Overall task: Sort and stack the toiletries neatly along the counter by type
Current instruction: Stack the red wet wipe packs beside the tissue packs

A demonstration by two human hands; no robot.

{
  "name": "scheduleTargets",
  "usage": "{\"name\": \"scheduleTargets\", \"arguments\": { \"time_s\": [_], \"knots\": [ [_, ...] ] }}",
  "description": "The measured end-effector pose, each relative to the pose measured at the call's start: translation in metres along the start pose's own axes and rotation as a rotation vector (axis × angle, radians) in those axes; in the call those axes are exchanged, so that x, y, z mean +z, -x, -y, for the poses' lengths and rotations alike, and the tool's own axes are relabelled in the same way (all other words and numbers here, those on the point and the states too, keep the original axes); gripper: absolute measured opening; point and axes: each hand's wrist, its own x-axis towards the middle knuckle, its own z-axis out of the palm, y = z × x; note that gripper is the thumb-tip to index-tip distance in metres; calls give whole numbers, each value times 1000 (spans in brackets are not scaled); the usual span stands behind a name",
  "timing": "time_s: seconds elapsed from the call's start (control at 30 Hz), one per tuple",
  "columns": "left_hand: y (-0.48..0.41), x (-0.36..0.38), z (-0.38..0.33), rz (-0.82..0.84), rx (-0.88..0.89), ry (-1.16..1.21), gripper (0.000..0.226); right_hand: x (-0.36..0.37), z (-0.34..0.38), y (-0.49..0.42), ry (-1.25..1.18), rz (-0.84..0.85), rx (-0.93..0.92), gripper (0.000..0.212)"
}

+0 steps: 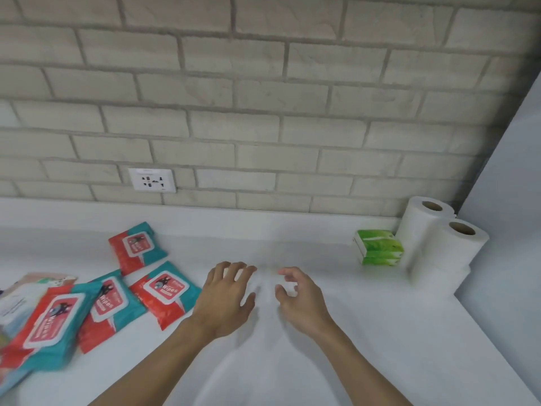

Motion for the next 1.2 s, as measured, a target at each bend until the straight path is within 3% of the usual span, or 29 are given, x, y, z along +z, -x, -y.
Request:
{"name": "scheduleTargets", "arguments": {
  "time_s": [0.37, 0.57, 0.87, 1.2],
  "knots": [
    [45, -32, 94, 400, -50, -331, 75, 74, 39, 12, 519, 251, -148, 54],
    [53, -42, 130, 473, -69, -384, 92, 119, 58, 8, 728, 346, -93, 65],
    [46, -40, 180, 520, -114, -354, 97, 172, 74, 4, 687, 360, -83, 55],
    [27, -30, 212, 546, -95, -173, 84, 220, 71, -3, 631, 317, -70, 69]
  ]
}}
